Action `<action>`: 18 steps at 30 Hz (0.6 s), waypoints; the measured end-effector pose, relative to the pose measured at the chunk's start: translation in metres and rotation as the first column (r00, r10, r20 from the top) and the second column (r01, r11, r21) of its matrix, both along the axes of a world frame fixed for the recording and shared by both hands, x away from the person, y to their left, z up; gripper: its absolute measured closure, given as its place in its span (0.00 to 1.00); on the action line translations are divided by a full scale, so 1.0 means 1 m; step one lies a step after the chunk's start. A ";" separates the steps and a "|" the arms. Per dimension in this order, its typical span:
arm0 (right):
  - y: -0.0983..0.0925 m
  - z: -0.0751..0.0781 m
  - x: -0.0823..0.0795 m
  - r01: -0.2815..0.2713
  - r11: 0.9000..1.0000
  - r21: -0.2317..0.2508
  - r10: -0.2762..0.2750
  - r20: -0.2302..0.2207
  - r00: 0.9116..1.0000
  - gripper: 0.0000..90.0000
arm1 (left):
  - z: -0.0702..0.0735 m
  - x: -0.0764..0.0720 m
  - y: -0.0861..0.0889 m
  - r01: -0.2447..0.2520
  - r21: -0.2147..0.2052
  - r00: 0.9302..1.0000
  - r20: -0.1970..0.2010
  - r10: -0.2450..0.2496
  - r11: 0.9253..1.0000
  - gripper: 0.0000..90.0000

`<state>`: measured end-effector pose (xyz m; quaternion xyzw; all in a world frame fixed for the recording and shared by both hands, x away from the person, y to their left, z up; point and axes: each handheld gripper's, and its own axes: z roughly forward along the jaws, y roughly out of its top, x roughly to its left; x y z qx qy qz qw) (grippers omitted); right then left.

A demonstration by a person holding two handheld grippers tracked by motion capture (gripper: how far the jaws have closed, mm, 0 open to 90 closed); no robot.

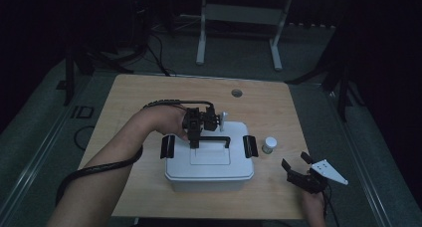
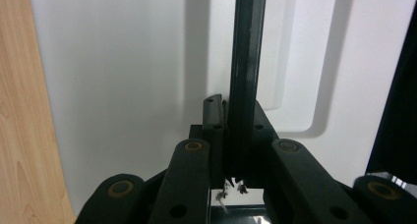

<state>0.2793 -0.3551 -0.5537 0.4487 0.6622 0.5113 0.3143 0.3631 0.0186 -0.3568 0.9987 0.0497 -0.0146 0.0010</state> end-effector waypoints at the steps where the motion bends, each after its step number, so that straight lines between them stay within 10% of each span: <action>1: 0.000 0.000 0.000 0.000 1.000 0.000 0.000 0.000 1.000 0.15 | 0.001 0.000 0.000 -0.004 -0.002 1.000 -0.001 0.004 1.000 0.93; 18: 0.000 0.000 0.000 -0.001 1.000 -0.002 0.001 -0.003 1.000 0.15 | 0.029 -0.005 0.020 -0.031 -0.035 0.999 0.028 0.032 0.999 0.93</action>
